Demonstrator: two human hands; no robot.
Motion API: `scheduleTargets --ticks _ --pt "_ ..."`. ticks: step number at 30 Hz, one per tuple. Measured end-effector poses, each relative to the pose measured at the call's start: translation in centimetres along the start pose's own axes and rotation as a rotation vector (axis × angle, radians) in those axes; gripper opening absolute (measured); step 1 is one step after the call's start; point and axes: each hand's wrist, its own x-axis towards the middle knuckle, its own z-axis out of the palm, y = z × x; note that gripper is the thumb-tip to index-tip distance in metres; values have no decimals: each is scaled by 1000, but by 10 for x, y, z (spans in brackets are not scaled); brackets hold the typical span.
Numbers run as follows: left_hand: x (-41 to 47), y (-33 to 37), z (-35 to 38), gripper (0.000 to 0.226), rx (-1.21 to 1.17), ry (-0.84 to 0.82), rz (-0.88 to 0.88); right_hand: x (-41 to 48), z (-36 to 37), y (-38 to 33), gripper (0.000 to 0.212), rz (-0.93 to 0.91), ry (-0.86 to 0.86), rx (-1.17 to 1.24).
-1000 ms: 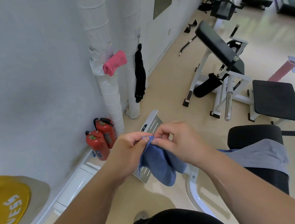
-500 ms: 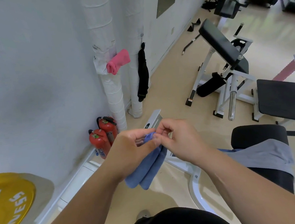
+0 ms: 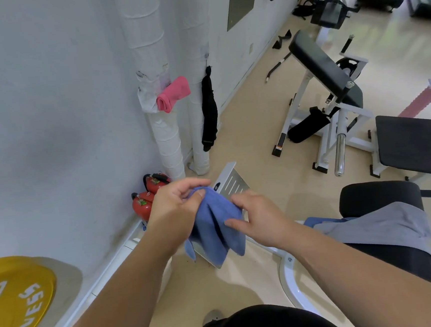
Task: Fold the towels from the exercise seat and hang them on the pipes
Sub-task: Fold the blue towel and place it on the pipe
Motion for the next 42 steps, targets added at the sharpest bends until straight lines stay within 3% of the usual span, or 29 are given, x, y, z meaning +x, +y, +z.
scheduleTargets --ticks 5,9,16,24,29,32,34,35,37,39,42 --pt "19 0 -31 32 93 146 33 1 7 39 48 27 -166 -409" --pt "34 -13 -59 44 173 190 65 -3 -11 56 30 50 -277 -606" --pt "38 -33 -81 38 222 135 21 3 -54 72 33 131 -236 -670" --pt "49 -41 -74 25 181 140 -19 -1 -97 73 18 308 114 -290" --pt "60 -40 -76 28 189 132 -12 -10 -104 67 13 387 186 -45" --pt "67 -42 -81 44 178 -4 -13 -15 -105 65 13 438 281 261" --pt "70 -45 -80 52 290 -117 -21 -18 -103 65 32 456 252 422" --pt "71 -46 -78 47 380 -158 -17 -20 -101 68 38 473 207 429" --pt "74 -48 -74 35 484 -184 -27 -22 -99 71 28 509 135 350" --pt "75 -47 -68 31 417 -153 -72 -25 -99 77 10 542 156 386" --pt "75 -44 -57 18 208 -130 -118 -29 -103 81 18 569 263 695"
